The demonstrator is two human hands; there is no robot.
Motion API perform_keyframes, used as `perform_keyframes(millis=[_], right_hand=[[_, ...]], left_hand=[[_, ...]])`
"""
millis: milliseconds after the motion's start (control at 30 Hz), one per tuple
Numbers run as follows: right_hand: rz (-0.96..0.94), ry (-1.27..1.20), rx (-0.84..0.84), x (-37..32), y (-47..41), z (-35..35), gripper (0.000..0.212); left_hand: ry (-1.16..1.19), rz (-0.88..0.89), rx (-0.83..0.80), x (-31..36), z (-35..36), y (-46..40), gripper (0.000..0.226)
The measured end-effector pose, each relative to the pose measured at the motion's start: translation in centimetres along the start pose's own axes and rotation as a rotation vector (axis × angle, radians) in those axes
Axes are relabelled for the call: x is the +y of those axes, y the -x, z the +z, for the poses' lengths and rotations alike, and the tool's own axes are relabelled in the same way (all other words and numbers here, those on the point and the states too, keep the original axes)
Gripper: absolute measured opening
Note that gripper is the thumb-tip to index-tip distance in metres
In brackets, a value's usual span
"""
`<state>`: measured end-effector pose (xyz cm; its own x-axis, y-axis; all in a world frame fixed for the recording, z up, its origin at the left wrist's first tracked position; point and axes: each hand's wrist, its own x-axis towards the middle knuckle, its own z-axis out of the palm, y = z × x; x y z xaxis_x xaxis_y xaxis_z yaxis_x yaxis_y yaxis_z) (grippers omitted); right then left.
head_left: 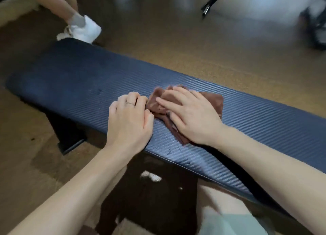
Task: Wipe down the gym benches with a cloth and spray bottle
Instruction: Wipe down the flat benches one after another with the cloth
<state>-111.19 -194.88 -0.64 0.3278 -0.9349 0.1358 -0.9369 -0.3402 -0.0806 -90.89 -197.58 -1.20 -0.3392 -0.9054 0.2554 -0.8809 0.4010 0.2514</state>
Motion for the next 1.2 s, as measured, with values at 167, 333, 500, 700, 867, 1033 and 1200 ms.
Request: perform_keyframes(millis=[167,333,500,700,867,1033,1200], right_hand=[[0.175,0.026,0.026,-2.1,-3.7,0.7,0.055],[-0.007,-0.012,-0.038,-6.4,5.7,-0.8,0.049],[-0.147,0.065,-0.096,-7.1,6.3,-0.8,0.055],[-0.192,0.122,-0.054,-9.4,2.5,0.0,0.052],[-0.264,0.176,-0.103,-5.9,9.8,-0.7,0.068],[-0.267,0.179,-0.051,-6.1,8.9,-0.5,0.059],[-0.338,0.184,-0.027,-11.5,-1.0,0.8,0.057]], left_hand=[[0.103,0.012,0.075,-4.5,-0.7,-0.3,0.033],[0.126,0.006,0.108,-4.5,-0.4,-0.1,0.031],[0.143,-0.005,0.127,-4.6,-0.4,-0.2,0.032],[0.216,0.043,0.095,-6.2,-1.1,-0.6,0.033],[0.027,-0.076,0.191,-12.4,-2.3,0.4,0.037],[0.038,-0.106,0.199,-14.1,-1.1,1.5,0.04],[0.053,-0.072,0.185,-14.5,-1.2,1.6,0.043]])
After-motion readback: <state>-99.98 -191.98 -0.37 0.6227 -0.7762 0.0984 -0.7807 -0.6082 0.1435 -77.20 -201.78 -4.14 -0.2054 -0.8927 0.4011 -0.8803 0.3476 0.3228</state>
